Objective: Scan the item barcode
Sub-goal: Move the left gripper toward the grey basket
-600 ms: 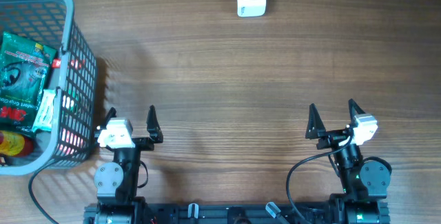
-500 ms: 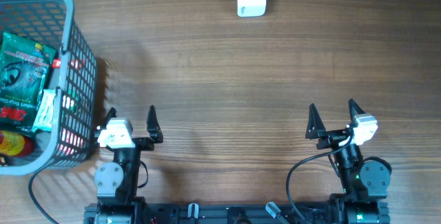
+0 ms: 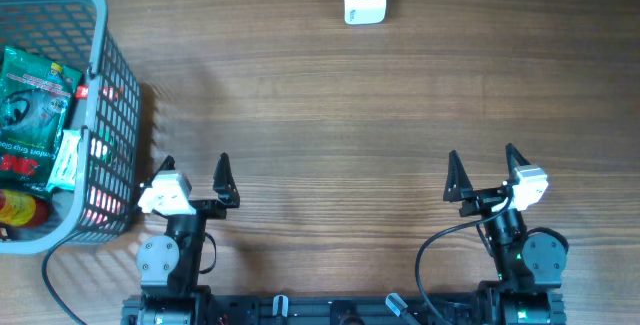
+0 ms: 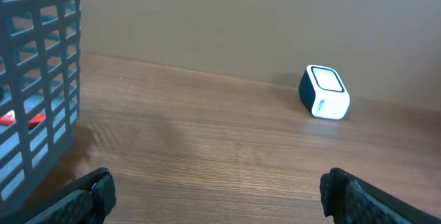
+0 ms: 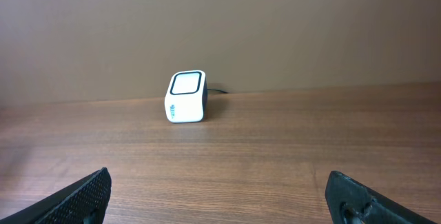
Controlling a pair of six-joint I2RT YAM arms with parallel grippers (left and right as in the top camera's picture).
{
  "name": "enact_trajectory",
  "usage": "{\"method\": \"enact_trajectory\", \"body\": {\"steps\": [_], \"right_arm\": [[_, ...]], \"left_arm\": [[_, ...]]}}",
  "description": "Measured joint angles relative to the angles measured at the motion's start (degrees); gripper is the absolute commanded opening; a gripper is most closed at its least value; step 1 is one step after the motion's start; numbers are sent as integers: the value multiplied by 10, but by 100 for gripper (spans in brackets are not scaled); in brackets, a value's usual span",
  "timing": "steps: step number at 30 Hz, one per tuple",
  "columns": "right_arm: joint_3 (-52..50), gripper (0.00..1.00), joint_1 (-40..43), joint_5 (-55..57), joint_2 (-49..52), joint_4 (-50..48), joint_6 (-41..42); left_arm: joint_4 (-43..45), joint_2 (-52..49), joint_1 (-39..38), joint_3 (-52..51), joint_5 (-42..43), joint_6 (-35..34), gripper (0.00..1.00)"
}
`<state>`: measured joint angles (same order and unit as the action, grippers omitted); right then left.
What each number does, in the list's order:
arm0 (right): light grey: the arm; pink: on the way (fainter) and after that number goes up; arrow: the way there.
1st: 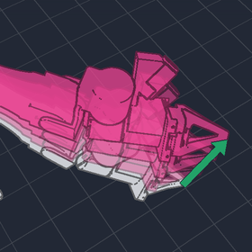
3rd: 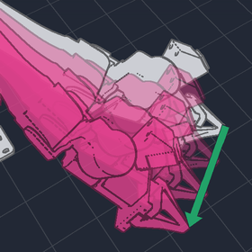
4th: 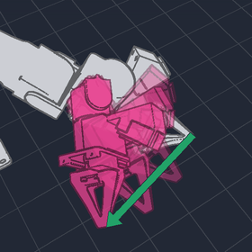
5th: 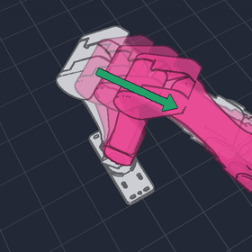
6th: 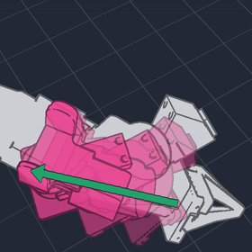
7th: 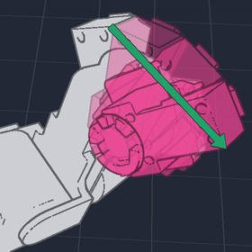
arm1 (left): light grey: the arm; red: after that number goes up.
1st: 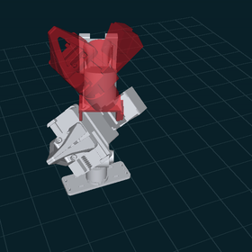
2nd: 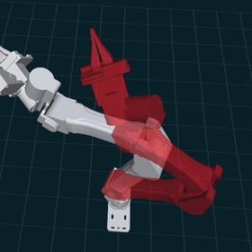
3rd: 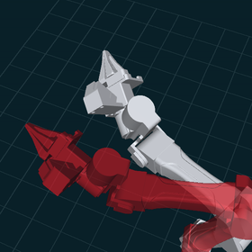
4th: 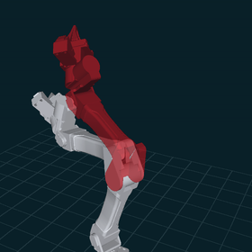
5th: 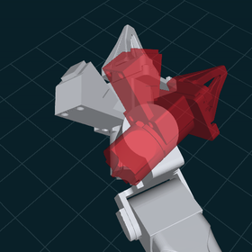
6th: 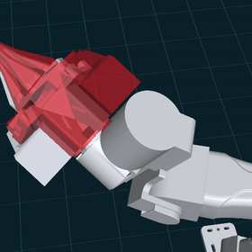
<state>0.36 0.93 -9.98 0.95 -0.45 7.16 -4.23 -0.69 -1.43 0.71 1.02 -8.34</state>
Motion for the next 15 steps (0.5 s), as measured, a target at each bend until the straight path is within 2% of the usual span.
{"method": "enact_trajectory", "body": {"steps": [7,15], "right_arm": [[0,100,0,0,0,0,0],[0,100,0,0,0,0,0]], "left_arm": [[0,0,0,0,5,-45,100],[0,0,0,0,6,-55,100]]}}
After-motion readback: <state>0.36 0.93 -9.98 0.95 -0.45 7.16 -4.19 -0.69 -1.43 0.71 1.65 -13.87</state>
